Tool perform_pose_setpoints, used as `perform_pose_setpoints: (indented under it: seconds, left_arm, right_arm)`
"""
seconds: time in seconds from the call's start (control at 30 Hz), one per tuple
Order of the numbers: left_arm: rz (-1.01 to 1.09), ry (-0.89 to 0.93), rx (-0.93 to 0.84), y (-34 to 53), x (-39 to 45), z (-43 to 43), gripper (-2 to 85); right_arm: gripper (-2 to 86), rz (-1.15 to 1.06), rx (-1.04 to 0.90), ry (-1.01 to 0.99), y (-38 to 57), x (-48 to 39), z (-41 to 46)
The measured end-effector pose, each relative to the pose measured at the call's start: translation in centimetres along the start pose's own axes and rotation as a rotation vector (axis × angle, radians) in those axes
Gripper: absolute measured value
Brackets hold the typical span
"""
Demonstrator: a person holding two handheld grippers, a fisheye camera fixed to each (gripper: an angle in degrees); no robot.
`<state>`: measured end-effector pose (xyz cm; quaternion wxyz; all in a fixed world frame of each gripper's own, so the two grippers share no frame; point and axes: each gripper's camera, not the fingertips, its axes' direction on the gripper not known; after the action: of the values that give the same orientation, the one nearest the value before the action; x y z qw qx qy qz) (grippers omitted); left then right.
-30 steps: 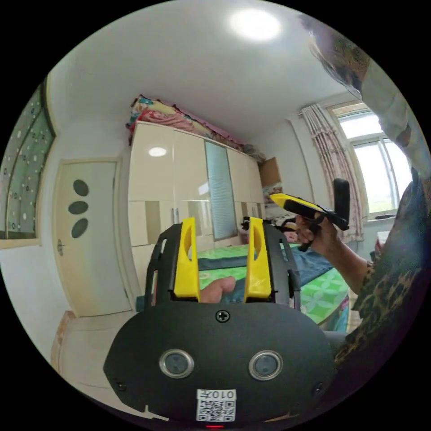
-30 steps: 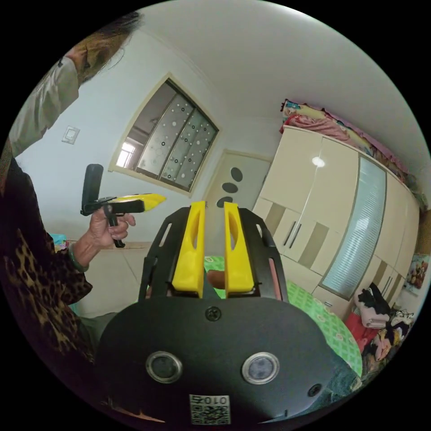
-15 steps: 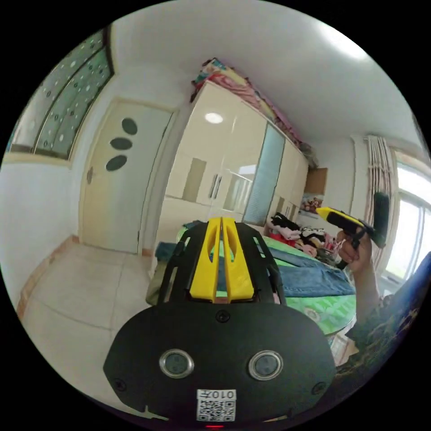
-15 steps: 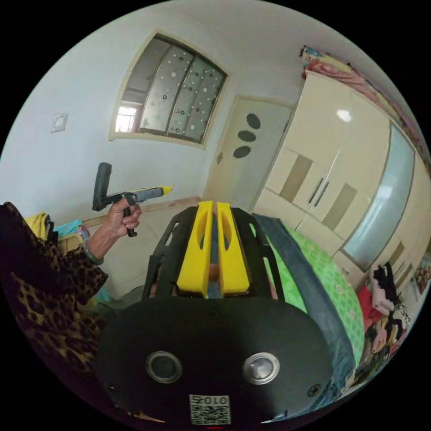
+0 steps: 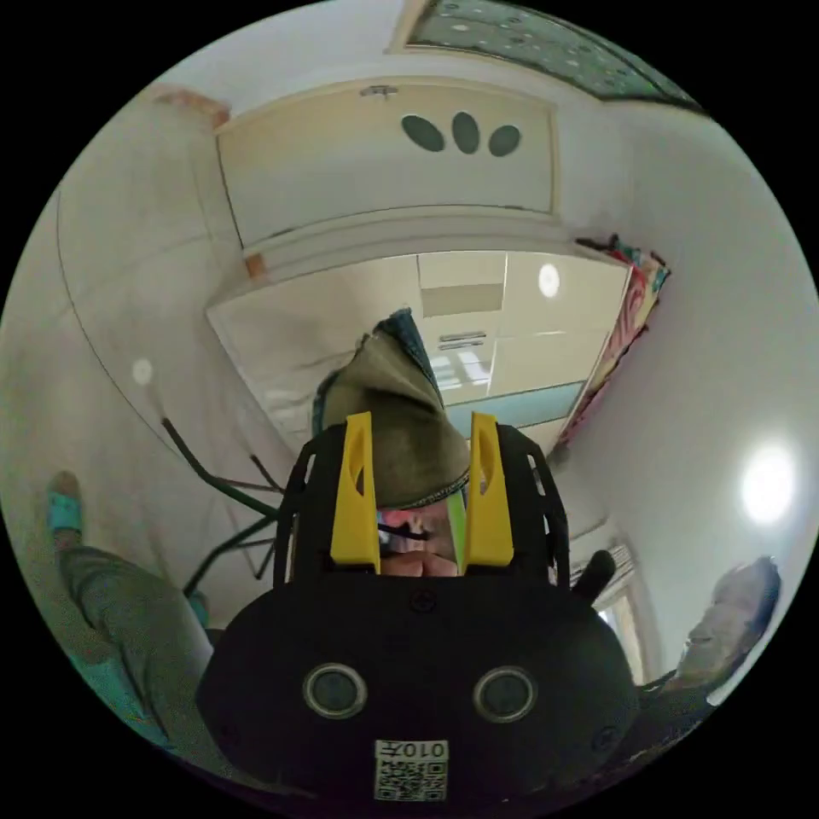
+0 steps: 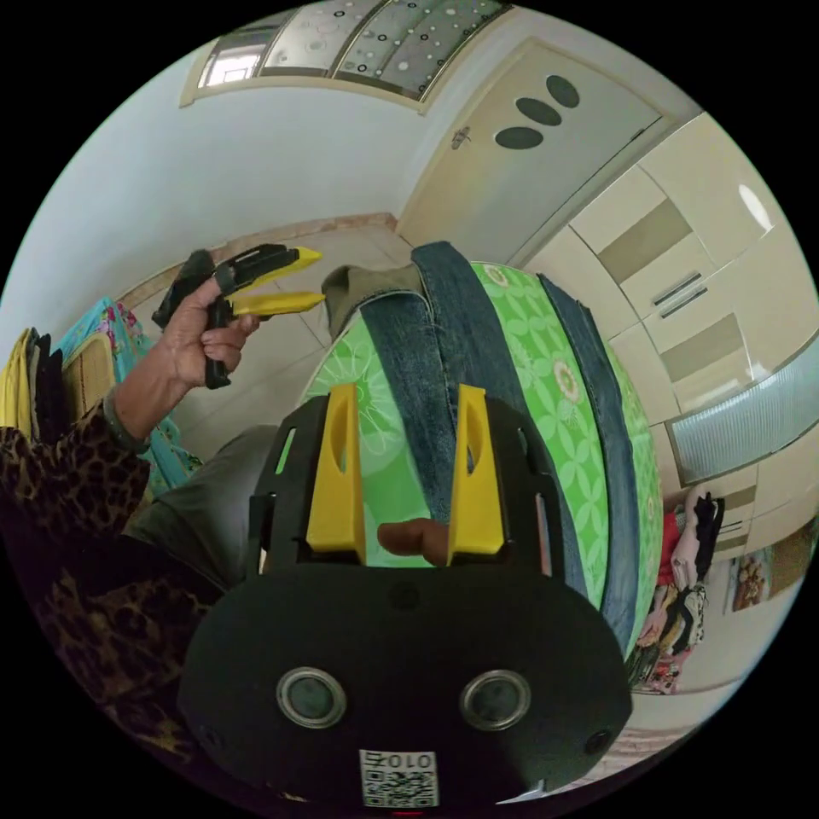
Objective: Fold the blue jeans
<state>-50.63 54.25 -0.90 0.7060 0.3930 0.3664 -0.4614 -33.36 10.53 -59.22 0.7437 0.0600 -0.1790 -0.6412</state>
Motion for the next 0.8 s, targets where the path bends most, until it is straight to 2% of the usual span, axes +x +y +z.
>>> perform_pose_setpoints:
  seconds: [0.13,0.27,0.4,0.5,0.6,0.67,0.8]
  left_arm:
    - [-0.242,0.227,0.086,0.8,-7.8,-0.7,15.6]
    - [-0.270,0.181,0.041,0.6,-10.3,-0.9,16.1]
    - [-0.296,0.282,0.095,-0.4,-12.5,-1.3,16.4]
    - [-0.215,0.306,-0.010,-1.8,-12.4,0.1,16.8]
    - [-0.138,0.434,-0.075,-2.3,-12.4,1.4,15.9]
    - [-0.094,0.467,-0.114,-2.4,-11.9,1.9,13.8]
    - [0.010,0.492,-0.138,-2.7,-9.7,1.4,3.9]
  right_arm:
    - [15.4,0.038,-0.027,0.021,-1.8,-0.1,1.5]
    - [13.3,0.013,0.055,-0.065,-4.3,-1.0,1.6]
    - [14.0,-0.177,0.043,0.109,-8.7,-4.2,2.7]
    - [12.8,-0.295,0.098,0.158,-10.6,-5.6,3.7]
    - [12.7,-0.379,0.091,0.237,-12.2,-6.9,4.9]
    - [12.1,-0.346,0.104,0.267,-12.8,-6.7,5.4]
    - [11.6,-0.207,0.107,0.158,-12.6,-4.5,6.9]
